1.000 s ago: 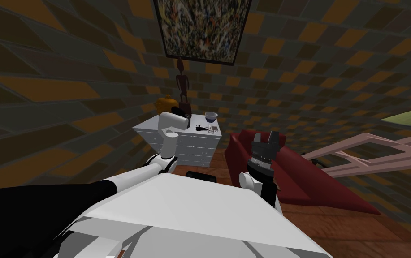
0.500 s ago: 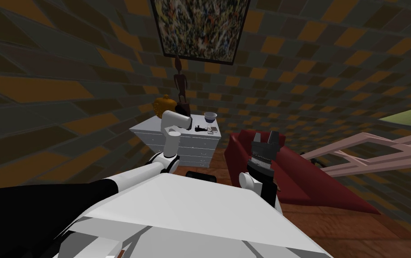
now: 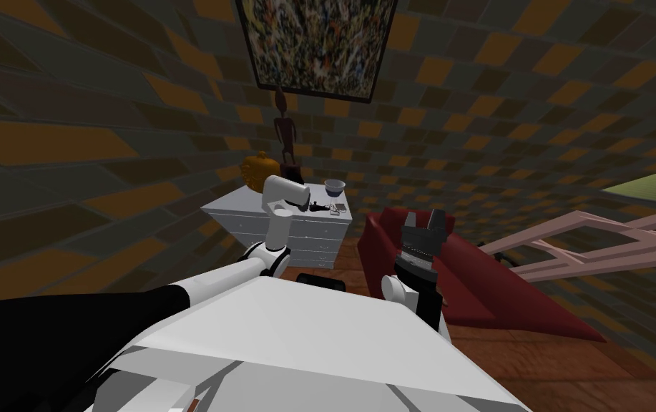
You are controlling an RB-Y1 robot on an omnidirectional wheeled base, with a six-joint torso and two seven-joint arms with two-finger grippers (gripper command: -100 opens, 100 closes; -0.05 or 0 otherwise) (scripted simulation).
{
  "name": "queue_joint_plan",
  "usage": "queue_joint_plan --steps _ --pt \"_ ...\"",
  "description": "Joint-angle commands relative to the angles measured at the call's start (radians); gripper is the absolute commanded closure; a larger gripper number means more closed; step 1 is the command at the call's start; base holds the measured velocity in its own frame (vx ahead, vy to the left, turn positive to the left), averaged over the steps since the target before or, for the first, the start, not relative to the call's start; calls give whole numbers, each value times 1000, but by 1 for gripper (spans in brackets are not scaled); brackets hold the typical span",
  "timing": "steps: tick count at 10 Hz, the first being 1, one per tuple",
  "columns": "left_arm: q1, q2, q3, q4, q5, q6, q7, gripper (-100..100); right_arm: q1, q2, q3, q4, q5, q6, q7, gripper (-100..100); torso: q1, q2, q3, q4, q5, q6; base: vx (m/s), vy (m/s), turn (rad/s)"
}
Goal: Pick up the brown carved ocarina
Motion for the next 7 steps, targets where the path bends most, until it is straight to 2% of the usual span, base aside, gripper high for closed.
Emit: queue_joint_plan --steps 1,5,6,7 --pt "-7 -25 -10 14 -1 50 -5 -100 0 0 0 0 0 0 0 0 0 0 0 0 0 0 38 -8 -30" --pt "-10 -59 -19 29 -1 108 -10 -100 0 0 0 0 0 0 0 0 0 1 0 0 0 0 29 -5 -11" --pt "-11 -56 -21 27 -4 98 -8 -100 0 0 0 0 0 0 0 0 0 1 1 0 0 0 7 -3 -1" --pt "-11 -56 -21 27 -4 102 -8 0 0 0 0 0 0 0 0 0 0 2 1 0 0 0 0 0 0"
